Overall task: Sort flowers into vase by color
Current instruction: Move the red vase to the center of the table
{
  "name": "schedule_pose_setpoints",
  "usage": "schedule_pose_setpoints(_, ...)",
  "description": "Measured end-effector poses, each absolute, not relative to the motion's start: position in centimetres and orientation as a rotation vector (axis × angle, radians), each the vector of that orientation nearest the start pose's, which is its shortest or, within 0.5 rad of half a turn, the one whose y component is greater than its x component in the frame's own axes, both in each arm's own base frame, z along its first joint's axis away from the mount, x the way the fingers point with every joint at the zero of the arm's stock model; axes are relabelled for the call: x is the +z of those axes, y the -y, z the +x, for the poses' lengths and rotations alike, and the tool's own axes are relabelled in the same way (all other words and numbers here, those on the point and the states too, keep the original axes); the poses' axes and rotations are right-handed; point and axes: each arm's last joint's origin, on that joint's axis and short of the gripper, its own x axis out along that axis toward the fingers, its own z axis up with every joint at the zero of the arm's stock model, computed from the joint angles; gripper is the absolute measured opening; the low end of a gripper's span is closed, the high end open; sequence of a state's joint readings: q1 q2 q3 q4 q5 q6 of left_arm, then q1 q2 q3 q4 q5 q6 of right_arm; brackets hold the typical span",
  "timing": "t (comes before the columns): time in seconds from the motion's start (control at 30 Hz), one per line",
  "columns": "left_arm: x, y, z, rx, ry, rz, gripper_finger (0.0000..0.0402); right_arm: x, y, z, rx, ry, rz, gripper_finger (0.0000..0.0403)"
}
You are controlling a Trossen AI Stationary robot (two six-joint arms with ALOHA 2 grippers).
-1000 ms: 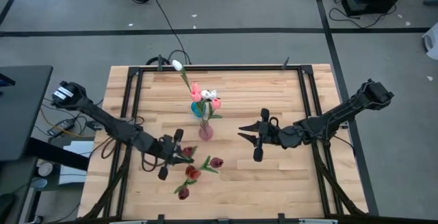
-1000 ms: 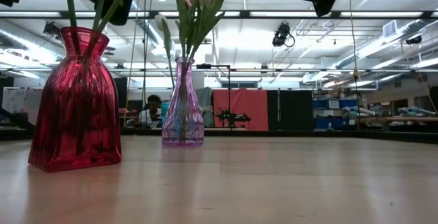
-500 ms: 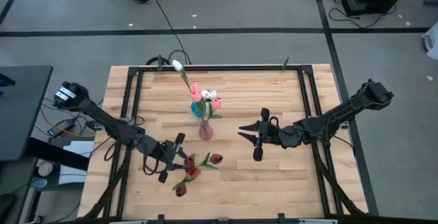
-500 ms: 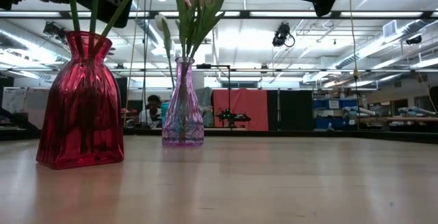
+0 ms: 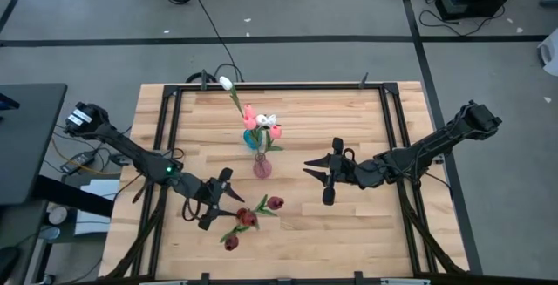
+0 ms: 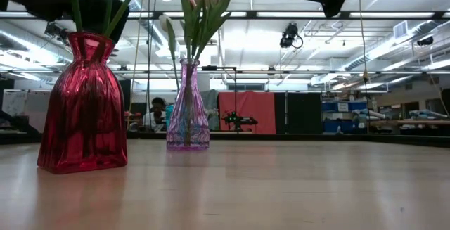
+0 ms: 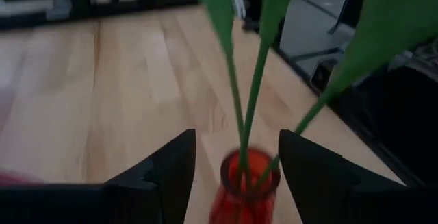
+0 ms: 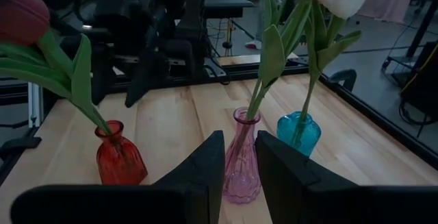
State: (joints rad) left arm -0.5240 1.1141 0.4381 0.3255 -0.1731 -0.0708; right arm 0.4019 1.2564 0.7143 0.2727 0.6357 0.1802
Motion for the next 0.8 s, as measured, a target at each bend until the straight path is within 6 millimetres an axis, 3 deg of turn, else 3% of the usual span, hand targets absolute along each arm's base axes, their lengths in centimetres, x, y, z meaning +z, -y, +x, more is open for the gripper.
schedule_pose_setpoints(0.17,19.3,10.6,19.0,-0.315,-0.436,-0.012,0.0215,25.3,-8.8,25.2,-0.254,-0.231,0.038,0.0097)
schedule_pose_setpoints(0.3,17.5,10.4,18.0,-0.309,-0.472,-0.084,0.0216,25.1,-8.8,25.2,-0.260,-0.249,0.057,0.0097)
schedule_pose_setpoints(0.47,15.5,10.1,16.3,-0.324,-0.394,-0.234,0.0216,24.6,-8.8,25.0,-0.263,-0.247,0.073,0.0097)
schedule_pose_setpoints(0.63,14.3,10.0,15.3,-0.350,-0.375,-0.270,0.0216,23.7,-8.2,24.9,-0.280,-0.230,0.088,0.0097)
schedule_pose_setpoints(0.8,14.3,10.1,15.5,-0.325,-0.341,-0.273,0.0217,23.2,-7.5,24.8,-0.300,-0.209,0.106,0.0097)
